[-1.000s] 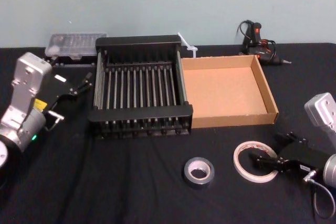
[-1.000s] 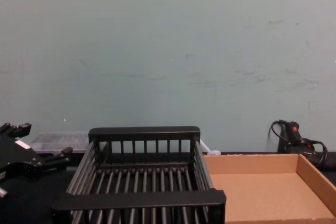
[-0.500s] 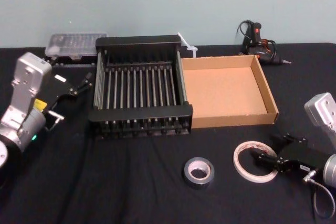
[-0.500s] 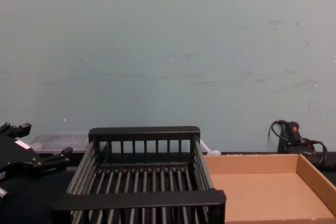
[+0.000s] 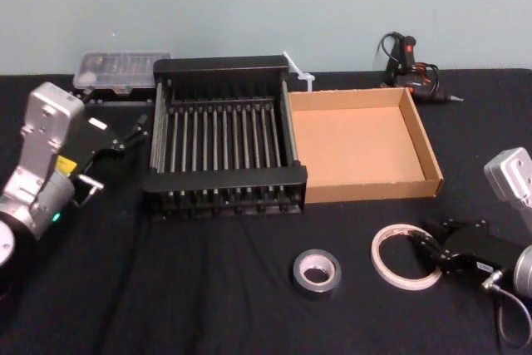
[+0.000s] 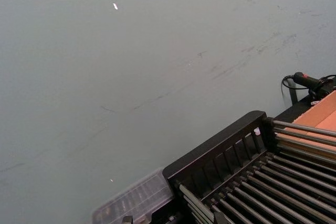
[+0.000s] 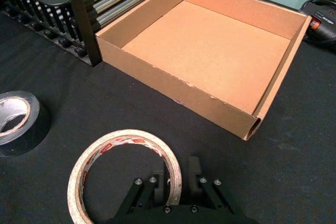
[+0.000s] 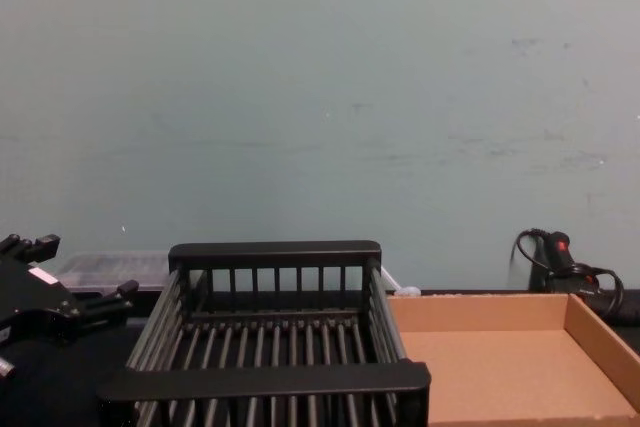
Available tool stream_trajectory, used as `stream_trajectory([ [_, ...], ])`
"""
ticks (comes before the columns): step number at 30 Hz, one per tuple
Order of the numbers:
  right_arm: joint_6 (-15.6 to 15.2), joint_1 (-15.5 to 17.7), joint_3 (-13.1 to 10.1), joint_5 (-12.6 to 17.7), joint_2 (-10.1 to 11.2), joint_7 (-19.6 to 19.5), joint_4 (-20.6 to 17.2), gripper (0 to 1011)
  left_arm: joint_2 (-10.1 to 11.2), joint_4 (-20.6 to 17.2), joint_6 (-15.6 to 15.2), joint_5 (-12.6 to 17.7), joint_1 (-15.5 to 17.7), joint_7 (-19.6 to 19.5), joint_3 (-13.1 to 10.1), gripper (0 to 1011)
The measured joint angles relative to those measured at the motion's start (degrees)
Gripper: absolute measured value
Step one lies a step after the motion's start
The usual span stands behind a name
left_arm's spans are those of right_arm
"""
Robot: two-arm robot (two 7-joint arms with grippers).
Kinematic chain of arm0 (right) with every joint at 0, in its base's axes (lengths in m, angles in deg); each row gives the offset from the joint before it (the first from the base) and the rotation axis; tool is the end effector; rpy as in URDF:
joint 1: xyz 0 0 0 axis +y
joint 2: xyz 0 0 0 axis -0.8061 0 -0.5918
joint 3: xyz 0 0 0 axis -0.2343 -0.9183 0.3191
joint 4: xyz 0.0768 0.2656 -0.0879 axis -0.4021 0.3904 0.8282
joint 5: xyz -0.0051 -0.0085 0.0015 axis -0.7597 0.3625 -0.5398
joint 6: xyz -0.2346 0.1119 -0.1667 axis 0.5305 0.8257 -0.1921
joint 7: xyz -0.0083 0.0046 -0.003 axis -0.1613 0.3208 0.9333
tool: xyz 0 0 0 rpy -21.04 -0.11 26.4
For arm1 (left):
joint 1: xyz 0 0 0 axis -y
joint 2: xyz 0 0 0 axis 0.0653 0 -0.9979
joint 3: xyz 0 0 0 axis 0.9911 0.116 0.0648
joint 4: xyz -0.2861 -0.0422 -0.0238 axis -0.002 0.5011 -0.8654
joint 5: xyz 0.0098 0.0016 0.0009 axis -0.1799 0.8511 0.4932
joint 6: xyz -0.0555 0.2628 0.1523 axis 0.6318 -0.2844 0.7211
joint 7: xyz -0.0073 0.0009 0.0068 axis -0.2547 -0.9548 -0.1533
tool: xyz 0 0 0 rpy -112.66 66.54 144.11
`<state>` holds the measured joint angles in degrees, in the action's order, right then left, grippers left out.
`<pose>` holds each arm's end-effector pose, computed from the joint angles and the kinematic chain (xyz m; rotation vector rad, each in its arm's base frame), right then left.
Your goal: Pick up the white tape and place it into the black box , Pick up the silver tape and place it into the brown box.
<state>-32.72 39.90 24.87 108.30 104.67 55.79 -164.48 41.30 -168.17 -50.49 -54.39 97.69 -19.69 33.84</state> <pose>0.2984 -0.1049 -0.2964 -0.5225 0.1996 -0.9081 0.3581 0.0826 -0.3023 0.3044 -0.2851 1.2479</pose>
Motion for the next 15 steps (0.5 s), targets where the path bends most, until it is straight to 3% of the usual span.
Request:
stream_trajectory([
  [1, 0.0, 0.0, 0.0, 0.0, 0.0, 0.0, 0.0, 274, 0.0, 0.0, 0.0, 0.0, 0.0, 0.0, 0.0, 1002],
  [8, 0.0, 0.0, 0.0, 0.0, 0.0, 0.0, 0.0, 82, 0.0, 0.0, 0.0, 0.0, 0.0, 0.0, 0.0, 1001],
  [15, 0.0, 0.0, 0.0, 0.0, 0.0, 0.0, 0.0, 78, 0.0, 0.0, 0.0, 0.0, 0.0, 0.0, 0.0, 1001],
])
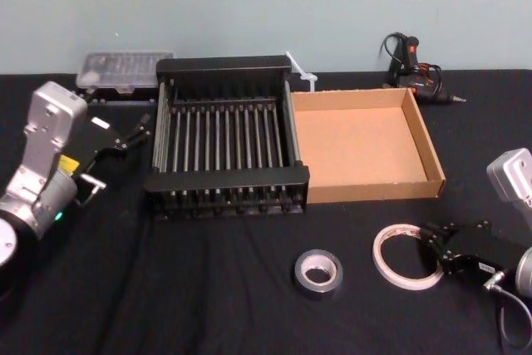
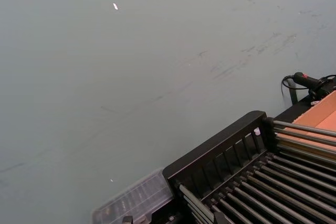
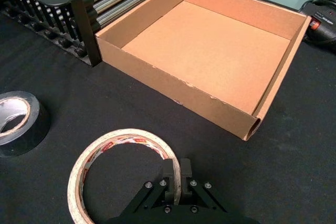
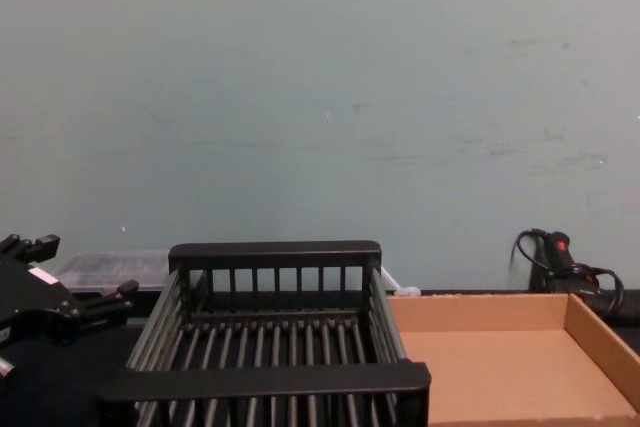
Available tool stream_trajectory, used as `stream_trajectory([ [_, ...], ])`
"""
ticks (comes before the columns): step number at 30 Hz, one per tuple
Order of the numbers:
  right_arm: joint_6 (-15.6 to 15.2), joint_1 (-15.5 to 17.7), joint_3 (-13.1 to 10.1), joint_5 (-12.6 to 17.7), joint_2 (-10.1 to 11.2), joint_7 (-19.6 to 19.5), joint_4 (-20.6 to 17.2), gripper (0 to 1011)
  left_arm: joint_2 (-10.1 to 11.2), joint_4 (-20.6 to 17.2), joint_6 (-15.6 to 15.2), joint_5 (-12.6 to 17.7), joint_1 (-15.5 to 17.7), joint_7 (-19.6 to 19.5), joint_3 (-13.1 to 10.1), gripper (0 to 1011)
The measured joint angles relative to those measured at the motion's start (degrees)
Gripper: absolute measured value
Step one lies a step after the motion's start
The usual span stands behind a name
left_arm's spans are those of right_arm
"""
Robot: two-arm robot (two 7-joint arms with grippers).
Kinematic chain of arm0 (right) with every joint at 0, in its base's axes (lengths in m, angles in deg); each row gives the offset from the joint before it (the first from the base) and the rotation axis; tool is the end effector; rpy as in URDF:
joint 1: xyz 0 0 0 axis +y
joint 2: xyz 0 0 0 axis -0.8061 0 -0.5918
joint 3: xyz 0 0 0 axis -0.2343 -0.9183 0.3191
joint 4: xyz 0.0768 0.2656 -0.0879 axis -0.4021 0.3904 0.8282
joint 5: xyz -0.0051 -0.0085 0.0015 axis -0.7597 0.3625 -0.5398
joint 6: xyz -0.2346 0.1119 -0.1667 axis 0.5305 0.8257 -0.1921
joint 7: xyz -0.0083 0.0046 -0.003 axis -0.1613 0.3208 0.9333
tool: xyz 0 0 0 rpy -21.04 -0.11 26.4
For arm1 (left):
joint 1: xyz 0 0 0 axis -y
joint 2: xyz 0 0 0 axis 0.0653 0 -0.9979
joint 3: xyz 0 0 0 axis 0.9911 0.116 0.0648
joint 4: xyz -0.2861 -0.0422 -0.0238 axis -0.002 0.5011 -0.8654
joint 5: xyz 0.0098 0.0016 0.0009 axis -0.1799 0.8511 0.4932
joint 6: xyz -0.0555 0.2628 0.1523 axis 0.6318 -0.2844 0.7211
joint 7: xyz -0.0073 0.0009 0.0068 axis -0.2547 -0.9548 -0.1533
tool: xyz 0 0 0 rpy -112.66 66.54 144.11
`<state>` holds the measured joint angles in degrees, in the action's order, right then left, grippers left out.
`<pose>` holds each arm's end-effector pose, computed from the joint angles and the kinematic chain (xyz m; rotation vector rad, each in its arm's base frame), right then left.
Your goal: Pick up the white tape and place it into the black box , Pick up the silver tape and place it into the brown box.
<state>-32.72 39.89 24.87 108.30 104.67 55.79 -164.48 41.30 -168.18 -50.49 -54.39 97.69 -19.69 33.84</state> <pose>0.2985 -0.1049 -0.2963 -0.5224 0.1994 -0.9081 0.3581 0.0826 -0.3023 0.3042 -0.2852 1.2479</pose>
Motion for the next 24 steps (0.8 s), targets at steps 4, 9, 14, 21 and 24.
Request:
stream_trajectory([
  [4, 0.0, 0.0, 0.0, 0.0, 0.0, 0.0, 0.0, 78, 0.0, 0.0, 0.0, 0.0, 0.0, 0.0, 0.0, 1001],
  [9, 0.1, 0.0, 0.0, 0.0, 0.0, 0.1, 0.0, 78, 0.0, 0.0, 0.0, 0.0, 0.0, 0.0, 0.0, 1001],
  [14, 0.8, 0.3, -0.3, 0.3, 0.6, 1.3, -0.6, 78, 0.0, 0.0, 0.0, 0.0, 0.0, 0.0, 0.0, 1001],
  [21, 1.8, 1.2, -1.7, 2.1, 1.6, 2.4, -3.0, 78, 0.0, 0.0, 0.0, 0.0, 0.0, 0.0, 0.0, 1002],
  [24, 2.3, 1.4, -2.4, 3.1, 1.9, 2.5, -4.2, 77, 0.0, 0.0, 0.0, 0.0, 0.0, 0.0, 0.0, 1001],
])
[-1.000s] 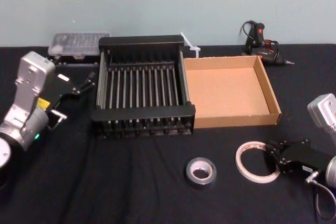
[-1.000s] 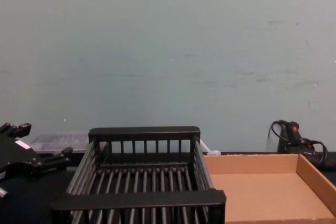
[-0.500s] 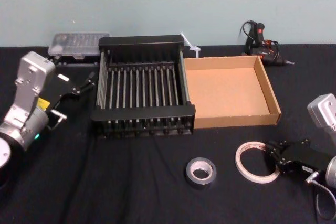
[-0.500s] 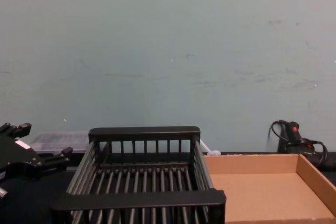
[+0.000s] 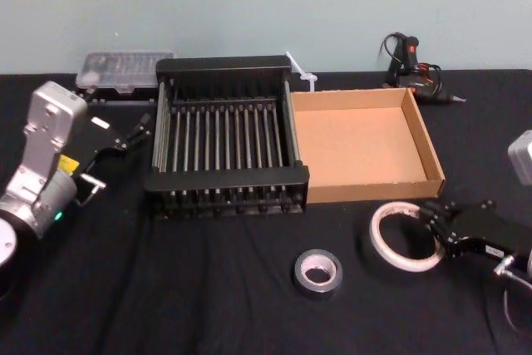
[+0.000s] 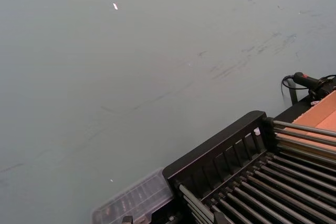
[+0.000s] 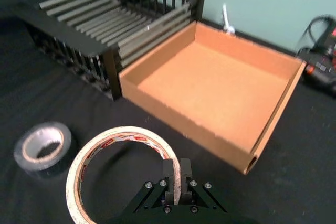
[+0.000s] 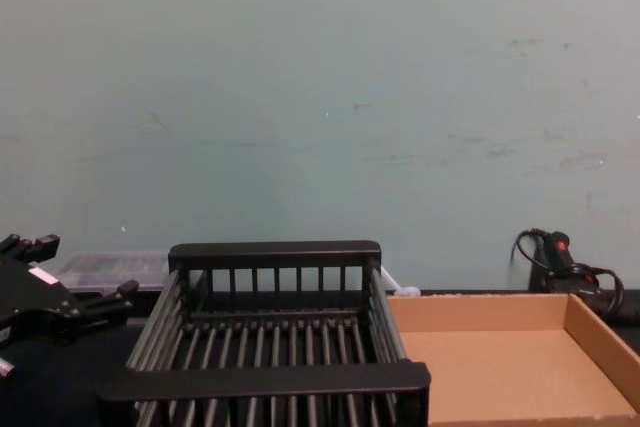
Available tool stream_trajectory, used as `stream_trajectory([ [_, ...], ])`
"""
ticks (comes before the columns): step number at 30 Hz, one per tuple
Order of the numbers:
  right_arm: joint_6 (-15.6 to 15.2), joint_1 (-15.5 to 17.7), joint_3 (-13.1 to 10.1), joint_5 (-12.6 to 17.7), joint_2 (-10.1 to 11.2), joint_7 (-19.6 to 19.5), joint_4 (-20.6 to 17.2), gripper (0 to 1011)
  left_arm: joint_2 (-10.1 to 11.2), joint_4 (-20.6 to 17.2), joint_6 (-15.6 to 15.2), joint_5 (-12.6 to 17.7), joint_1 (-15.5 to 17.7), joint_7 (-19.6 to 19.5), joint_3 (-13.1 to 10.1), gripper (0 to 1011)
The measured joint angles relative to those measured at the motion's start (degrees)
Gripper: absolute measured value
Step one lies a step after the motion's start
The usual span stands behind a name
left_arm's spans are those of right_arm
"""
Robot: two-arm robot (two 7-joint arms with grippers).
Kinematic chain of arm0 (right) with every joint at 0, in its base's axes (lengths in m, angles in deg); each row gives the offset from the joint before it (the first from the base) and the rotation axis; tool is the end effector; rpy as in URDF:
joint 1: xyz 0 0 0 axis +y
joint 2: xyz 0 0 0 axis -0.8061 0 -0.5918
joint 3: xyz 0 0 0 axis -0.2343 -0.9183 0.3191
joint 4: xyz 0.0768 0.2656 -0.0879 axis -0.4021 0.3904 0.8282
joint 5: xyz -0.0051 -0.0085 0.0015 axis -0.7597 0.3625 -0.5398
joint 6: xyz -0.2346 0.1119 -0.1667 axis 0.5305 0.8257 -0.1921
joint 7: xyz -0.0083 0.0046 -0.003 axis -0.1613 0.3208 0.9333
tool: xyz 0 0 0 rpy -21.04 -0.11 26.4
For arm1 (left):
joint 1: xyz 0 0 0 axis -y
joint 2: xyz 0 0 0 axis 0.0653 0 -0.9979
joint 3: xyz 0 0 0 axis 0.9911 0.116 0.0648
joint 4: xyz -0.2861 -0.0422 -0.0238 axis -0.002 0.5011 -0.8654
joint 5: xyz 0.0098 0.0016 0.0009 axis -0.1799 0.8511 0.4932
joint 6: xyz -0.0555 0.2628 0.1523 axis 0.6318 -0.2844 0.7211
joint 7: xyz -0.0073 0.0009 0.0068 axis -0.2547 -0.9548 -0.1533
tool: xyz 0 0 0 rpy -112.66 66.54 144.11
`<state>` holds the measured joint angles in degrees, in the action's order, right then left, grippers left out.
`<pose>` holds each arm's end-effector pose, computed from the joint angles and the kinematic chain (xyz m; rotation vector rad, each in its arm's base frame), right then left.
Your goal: Pick up the white tape and place it into the black box , Pick up the silver tape and place it into the brown box.
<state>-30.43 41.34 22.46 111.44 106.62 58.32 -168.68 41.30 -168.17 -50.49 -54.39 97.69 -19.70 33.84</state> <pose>0.2957 -0.1095 -0.2734 -0.4367 0.1539 -0.8628 0.3581 0.0826 -0.3023 0.3044 -0.2851 1.2478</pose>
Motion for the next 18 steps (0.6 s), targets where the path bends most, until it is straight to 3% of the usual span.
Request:
stream_trajectory([
  [8, 1.0, -1.5, -0.7, 1.0, -0.2, -1.0, -1.2, 77, 0.0, 0.0, 0.0, 0.0, 0.0, 0.0, 0.0, 1001],
  [18, 0.6, -6.5, 1.7, -1.7, -1.8, -2.5, 1.5, 77, 0.0, 0.0, 0.0, 0.0, 0.0, 0.0, 0.0, 1001],
])
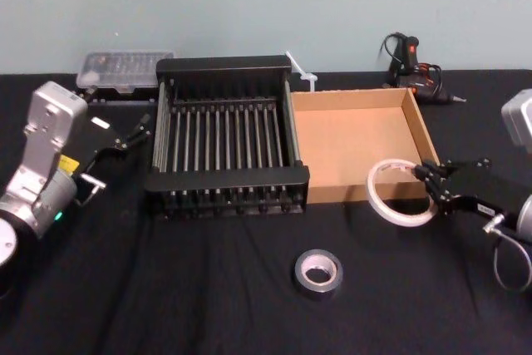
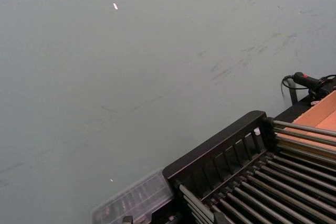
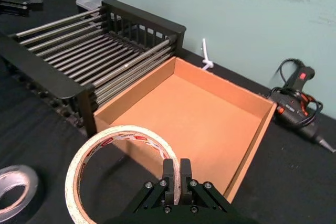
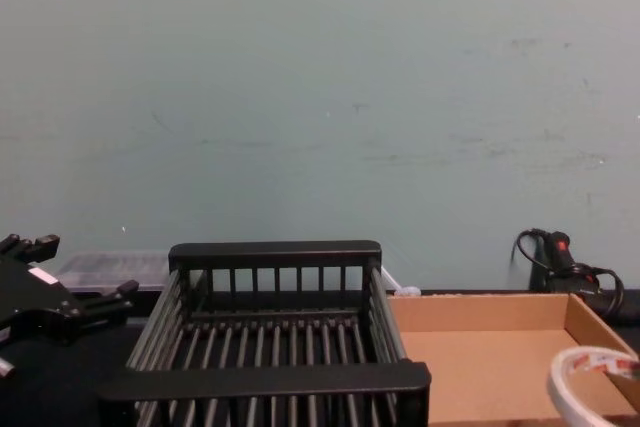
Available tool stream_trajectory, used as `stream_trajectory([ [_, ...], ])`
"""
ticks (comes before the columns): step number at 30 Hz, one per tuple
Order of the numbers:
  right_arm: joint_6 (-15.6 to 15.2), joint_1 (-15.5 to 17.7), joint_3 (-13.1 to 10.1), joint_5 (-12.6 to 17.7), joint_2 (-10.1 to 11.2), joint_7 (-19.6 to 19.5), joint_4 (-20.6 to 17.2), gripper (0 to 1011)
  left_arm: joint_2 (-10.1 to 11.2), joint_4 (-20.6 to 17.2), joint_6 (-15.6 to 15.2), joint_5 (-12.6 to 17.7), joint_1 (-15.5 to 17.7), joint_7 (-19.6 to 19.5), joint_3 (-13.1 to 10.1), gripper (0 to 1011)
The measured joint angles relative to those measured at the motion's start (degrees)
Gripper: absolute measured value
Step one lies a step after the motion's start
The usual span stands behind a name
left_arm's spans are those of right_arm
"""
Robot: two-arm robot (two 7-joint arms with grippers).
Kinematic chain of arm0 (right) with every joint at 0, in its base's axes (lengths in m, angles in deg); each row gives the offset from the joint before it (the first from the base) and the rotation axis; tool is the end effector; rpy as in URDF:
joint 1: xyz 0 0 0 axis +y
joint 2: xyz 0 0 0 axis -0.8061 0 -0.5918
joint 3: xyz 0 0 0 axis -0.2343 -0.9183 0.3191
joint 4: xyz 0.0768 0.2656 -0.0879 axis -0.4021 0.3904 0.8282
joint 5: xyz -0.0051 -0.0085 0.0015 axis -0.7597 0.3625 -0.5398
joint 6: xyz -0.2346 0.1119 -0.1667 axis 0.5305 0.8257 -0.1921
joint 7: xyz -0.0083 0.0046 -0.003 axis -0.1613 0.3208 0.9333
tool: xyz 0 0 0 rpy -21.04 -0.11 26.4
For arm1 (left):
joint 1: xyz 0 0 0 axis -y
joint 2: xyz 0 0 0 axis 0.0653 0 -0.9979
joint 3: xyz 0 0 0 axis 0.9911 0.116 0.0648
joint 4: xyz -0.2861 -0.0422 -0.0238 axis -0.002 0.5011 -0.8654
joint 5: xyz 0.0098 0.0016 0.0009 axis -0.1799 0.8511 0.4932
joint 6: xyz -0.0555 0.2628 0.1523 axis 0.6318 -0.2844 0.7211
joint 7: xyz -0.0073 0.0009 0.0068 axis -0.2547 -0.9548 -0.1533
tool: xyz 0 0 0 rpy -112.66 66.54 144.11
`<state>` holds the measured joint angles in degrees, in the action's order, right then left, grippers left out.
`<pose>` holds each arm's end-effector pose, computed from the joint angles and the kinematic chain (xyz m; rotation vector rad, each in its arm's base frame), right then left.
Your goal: Pick up the white tape and place it into the black box , Pick up the silver tape and place it into the brown box.
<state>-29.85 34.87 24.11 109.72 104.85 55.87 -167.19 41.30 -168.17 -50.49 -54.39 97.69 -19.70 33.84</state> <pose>0.3235 -0.0997 -0.2537 -0.4002 0.0576 -0.9131 0.3581 0.0826 -0.3023 0.3044 -0.2851 1.2478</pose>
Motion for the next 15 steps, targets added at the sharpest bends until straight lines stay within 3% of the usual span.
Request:
stream_trajectory([
  [15, 0.2, -8.8, 3.7, -5.7, -4.7, -0.6, 5.2, 77, 0.0, 0.0, 0.0, 0.0, 0.0, 0.0, 0.0, 1001],
])
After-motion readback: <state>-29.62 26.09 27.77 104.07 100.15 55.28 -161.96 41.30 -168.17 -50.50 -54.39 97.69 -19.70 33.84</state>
